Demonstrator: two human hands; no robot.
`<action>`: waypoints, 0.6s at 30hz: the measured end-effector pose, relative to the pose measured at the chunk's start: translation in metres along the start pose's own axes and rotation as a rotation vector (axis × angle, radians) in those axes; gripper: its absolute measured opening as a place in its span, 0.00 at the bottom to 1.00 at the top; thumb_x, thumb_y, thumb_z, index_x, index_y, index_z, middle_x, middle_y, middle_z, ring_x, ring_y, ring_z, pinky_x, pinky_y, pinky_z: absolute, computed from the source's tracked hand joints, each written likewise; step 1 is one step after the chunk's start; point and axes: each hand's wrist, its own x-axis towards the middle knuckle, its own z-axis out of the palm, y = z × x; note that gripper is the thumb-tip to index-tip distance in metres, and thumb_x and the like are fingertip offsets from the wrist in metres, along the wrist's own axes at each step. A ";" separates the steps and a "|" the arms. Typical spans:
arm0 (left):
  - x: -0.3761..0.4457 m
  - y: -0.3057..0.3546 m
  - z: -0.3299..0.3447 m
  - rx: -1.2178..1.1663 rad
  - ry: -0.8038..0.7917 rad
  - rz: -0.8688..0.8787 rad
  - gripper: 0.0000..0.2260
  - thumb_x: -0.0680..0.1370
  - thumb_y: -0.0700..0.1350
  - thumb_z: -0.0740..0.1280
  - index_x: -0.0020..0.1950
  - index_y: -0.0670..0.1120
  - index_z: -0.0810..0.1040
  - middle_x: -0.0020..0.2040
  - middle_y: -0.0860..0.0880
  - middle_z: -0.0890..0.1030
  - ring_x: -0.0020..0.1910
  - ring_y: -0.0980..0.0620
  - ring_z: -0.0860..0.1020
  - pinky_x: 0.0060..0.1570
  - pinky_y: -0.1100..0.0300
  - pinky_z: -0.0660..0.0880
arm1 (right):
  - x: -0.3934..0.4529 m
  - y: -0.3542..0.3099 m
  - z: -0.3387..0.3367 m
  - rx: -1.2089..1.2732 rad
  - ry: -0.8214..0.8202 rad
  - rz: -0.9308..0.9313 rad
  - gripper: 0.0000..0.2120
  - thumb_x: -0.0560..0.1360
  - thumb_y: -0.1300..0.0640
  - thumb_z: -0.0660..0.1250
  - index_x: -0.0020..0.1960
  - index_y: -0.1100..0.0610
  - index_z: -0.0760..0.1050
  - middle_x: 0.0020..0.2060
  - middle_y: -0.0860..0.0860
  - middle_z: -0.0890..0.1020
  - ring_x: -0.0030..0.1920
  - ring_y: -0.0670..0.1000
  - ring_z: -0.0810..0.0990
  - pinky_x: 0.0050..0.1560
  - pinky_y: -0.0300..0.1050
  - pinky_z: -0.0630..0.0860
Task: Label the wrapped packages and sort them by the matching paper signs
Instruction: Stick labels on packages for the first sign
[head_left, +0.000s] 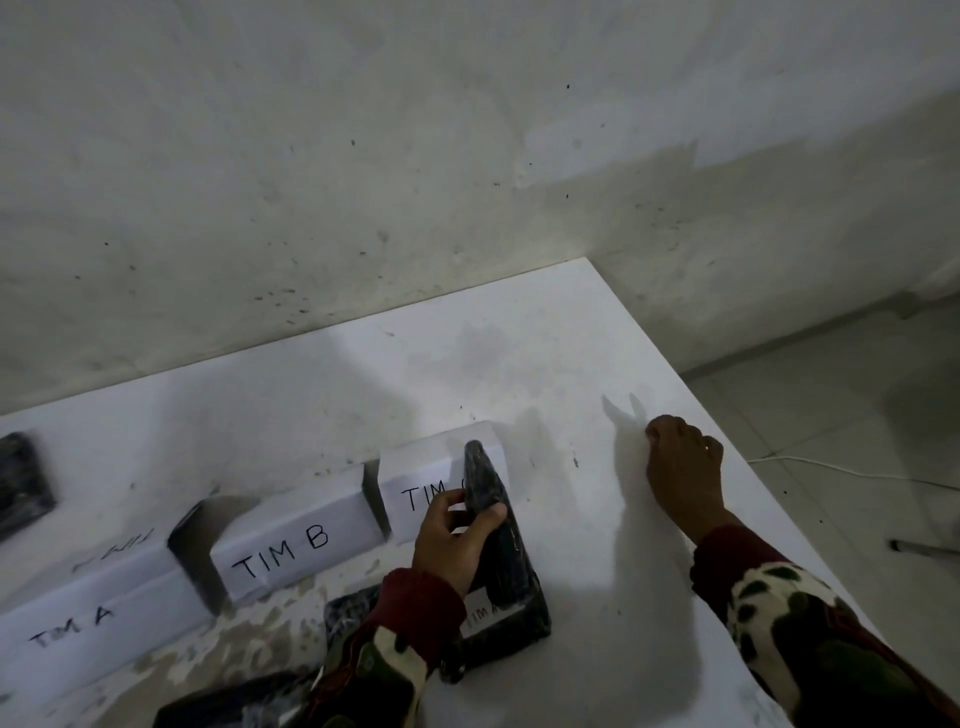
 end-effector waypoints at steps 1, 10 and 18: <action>0.000 0.000 -0.001 -0.007 0.003 -0.004 0.09 0.73 0.42 0.70 0.48 0.49 0.72 0.46 0.46 0.79 0.42 0.50 0.79 0.35 0.59 0.76 | -0.001 -0.006 -0.004 0.108 0.040 0.015 0.09 0.77 0.66 0.54 0.52 0.61 0.71 0.47 0.57 0.77 0.49 0.60 0.75 0.56 0.51 0.62; 0.001 0.000 -0.005 -0.076 0.024 -0.010 0.12 0.72 0.42 0.71 0.53 0.47 0.73 0.50 0.41 0.80 0.46 0.45 0.80 0.45 0.53 0.78 | -0.038 -0.064 -0.037 1.079 -0.085 0.234 0.09 0.79 0.63 0.55 0.44 0.56 0.72 0.39 0.49 0.76 0.38 0.48 0.73 0.39 0.36 0.72; -0.007 0.004 -0.016 -0.128 0.038 0.016 0.11 0.73 0.41 0.70 0.52 0.48 0.73 0.47 0.44 0.81 0.41 0.49 0.80 0.31 0.63 0.76 | -0.076 -0.092 -0.052 1.234 -0.301 0.260 0.12 0.71 0.70 0.67 0.41 0.54 0.71 0.40 0.50 0.76 0.41 0.48 0.77 0.40 0.38 0.72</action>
